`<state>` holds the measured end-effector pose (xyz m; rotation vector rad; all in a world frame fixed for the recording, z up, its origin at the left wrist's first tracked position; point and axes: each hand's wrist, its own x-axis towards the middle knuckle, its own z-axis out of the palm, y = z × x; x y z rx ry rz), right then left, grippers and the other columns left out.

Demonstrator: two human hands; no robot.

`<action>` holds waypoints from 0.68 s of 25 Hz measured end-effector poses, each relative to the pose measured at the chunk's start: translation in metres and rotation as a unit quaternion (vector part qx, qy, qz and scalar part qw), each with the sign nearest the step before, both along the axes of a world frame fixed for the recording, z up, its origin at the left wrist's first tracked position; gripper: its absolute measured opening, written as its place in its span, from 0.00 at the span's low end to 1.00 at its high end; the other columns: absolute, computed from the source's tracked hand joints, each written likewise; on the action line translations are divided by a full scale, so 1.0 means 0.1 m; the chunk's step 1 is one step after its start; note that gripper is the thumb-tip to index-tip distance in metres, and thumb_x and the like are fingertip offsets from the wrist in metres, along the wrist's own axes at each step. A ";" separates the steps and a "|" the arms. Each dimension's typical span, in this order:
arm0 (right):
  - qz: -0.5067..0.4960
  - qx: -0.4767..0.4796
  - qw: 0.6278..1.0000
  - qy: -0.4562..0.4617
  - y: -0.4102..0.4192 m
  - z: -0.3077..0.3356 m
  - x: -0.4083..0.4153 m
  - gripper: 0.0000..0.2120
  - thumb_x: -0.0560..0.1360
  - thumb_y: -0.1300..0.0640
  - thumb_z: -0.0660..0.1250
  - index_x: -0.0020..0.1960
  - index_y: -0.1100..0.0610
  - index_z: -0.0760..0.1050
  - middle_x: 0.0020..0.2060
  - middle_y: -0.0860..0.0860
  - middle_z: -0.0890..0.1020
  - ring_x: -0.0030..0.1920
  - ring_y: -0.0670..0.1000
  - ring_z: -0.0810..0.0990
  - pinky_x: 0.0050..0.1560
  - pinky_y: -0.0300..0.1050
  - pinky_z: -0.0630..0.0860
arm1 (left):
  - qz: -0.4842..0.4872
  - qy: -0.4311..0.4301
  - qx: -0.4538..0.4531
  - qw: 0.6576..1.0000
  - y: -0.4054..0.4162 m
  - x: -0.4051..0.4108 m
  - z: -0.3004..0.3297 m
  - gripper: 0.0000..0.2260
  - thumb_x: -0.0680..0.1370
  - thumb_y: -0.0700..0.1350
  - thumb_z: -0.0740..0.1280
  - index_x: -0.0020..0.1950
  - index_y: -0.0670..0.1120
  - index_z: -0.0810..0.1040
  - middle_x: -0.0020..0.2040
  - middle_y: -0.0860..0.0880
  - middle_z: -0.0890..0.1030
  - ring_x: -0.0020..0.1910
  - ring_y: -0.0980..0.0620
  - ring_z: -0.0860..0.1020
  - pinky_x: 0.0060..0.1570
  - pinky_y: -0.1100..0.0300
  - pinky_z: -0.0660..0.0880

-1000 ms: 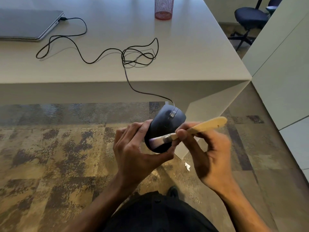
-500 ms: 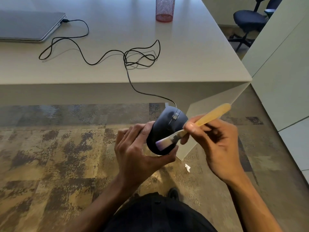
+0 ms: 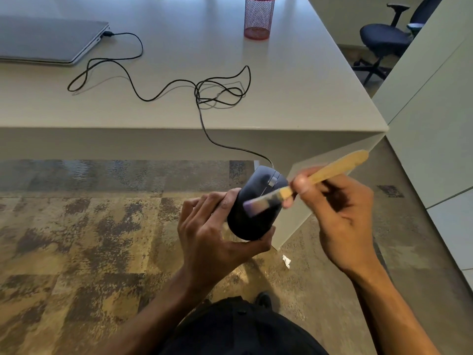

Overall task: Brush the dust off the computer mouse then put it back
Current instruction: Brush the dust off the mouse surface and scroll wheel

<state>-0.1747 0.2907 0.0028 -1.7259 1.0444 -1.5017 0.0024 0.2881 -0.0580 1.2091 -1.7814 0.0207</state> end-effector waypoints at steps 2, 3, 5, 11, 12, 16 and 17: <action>0.053 0.002 0.998 0.042 0.04 0.01 0.04 0.07 0.79 0.55 0.64 0.49 0.56 0.80 0.40 0.47 0.84 0.40 0.48 0.84 0.42 0.45 0.81 | -0.002 -0.005 -0.005 1.000 0.00 0.00 0.00 0.30 0.67 0.65 0.71 0.53 0.39 0.80 0.46 0.48 0.82 0.46 0.56 0.75 0.50 0.63 0.66; 0.045 0.002 0.997 0.062 0.03 0.01 0.05 0.07 0.79 0.56 0.65 0.49 0.57 0.80 0.40 0.47 0.84 0.40 0.49 0.84 0.42 0.46 0.81 | -0.005 -0.006 -0.007 1.000 0.00 -0.01 0.00 0.30 0.68 0.65 0.71 0.54 0.39 0.80 0.46 0.48 0.82 0.46 0.56 0.75 0.50 0.63 0.66; -0.019 0.001 0.997 0.072 -0.01 0.00 0.06 0.07 0.80 0.56 0.64 0.49 0.56 0.81 0.38 0.47 0.84 0.40 0.49 0.84 0.43 0.48 0.81 | -0.011 -0.006 -0.010 1.000 0.00 -0.01 0.00 0.30 0.68 0.65 0.70 0.54 0.39 0.80 0.46 0.48 0.82 0.46 0.56 0.75 0.50 0.62 0.67; -0.213 -0.019 0.972 0.100 -0.23 0.01 -0.02 0.03 0.81 0.53 0.64 0.51 0.50 0.76 0.39 0.37 0.80 0.43 0.42 0.83 0.44 0.34 0.79 | -0.021 -0.019 -0.008 1.000 0.04 -0.02 -0.01 0.31 0.68 0.65 0.71 0.53 0.39 0.80 0.47 0.47 0.82 0.47 0.55 0.76 0.50 0.61 0.67; -0.218 -0.024 0.971 0.093 -0.25 0.02 -0.03 0.02 0.81 0.53 0.64 0.51 0.48 0.76 0.38 0.36 0.80 0.43 0.42 0.83 0.44 0.33 0.78 | -0.020 -0.017 -0.007 1.000 0.04 -0.02 0.00 0.31 0.68 0.66 0.70 0.53 0.39 0.80 0.47 0.47 0.82 0.47 0.55 0.75 0.51 0.61 0.67; -0.148 -0.010 0.987 0.055 -0.21 0.02 -0.03 0.04 0.80 0.53 0.65 0.50 0.46 0.78 0.39 0.37 0.83 0.43 0.43 0.84 0.49 0.36 0.79 | -0.016 -0.014 -0.004 1.000 0.04 -0.01 0.00 0.31 0.68 0.66 0.70 0.54 0.39 0.80 0.47 0.47 0.82 0.47 0.55 0.75 0.51 0.61 0.67; -0.158 -0.007 0.985 0.069 -0.21 0.00 -0.02 0.04 0.80 0.53 0.65 0.50 0.48 0.78 0.38 0.37 0.83 0.43 0.42 0.84 0.48 0.36 0.79 | -0.017 -0.014 -0.004 1.000 0.04 0.00 0.00 0.31 0.68 0.66 0.70 0.54 0.39 0.80 0.47 0.47 0.82 0.46 0.55 0.75 0.51 0.61 0.67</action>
